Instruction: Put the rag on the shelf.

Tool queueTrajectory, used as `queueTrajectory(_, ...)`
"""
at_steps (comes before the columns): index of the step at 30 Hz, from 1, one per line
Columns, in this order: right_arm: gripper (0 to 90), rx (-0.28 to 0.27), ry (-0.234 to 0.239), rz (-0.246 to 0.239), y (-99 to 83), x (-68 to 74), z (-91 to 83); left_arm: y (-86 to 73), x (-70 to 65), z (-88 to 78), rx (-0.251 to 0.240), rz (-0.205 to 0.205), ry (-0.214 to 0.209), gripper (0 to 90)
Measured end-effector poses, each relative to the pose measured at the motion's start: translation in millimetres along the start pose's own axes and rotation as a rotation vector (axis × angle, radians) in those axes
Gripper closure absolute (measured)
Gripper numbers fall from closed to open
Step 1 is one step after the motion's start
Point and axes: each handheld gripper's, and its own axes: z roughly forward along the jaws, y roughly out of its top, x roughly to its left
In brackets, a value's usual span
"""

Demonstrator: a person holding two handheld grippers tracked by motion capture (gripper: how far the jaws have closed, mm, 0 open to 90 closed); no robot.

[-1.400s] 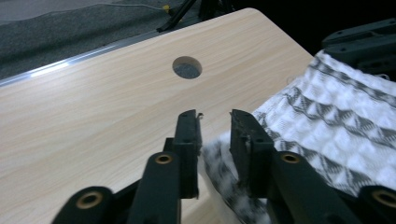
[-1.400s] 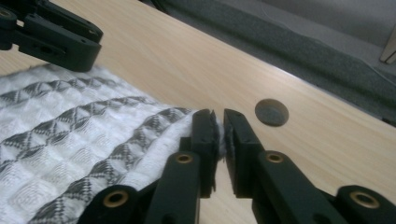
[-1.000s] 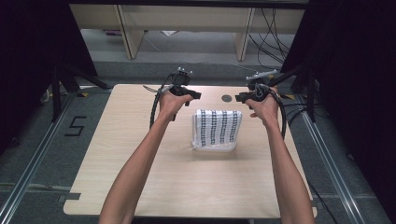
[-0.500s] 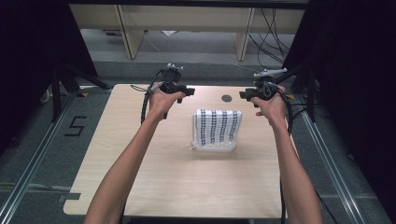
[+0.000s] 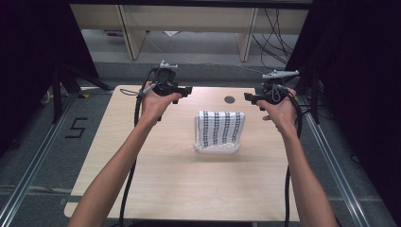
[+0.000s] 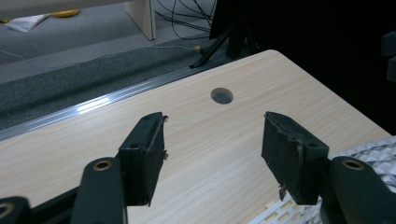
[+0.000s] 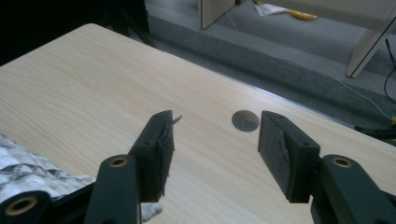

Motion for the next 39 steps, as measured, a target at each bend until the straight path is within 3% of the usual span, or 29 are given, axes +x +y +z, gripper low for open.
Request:
queueTrajectory(3,41.1,-0.014,0.010,0.022,-1.9,5.3,-6.5,-3.9,-2.2,-5.1,-0.006,-0.010,-0.013,33.0)
queueTrajectory(7,38.0,-0.043,0.032,0.009,-7.2,12.0,-15.9,-10.5,-5.2,-11.8,-0.010,-0.016,-0.021,29.2)
queueTrajectory(22,36.2,-0.071,0.040,-0.023,-12.8,28.8,-32.0,-24.7,-9.8,-25.9,-0.042,-0.019,-0.046,27.4)
queueTrajectory(39,33.3,-0.096,0.060,-0.056,-33.3,43.5,-46.4,-58.1,-19.0,-45.0,-0.080,-0.001,-0.092,25.7)
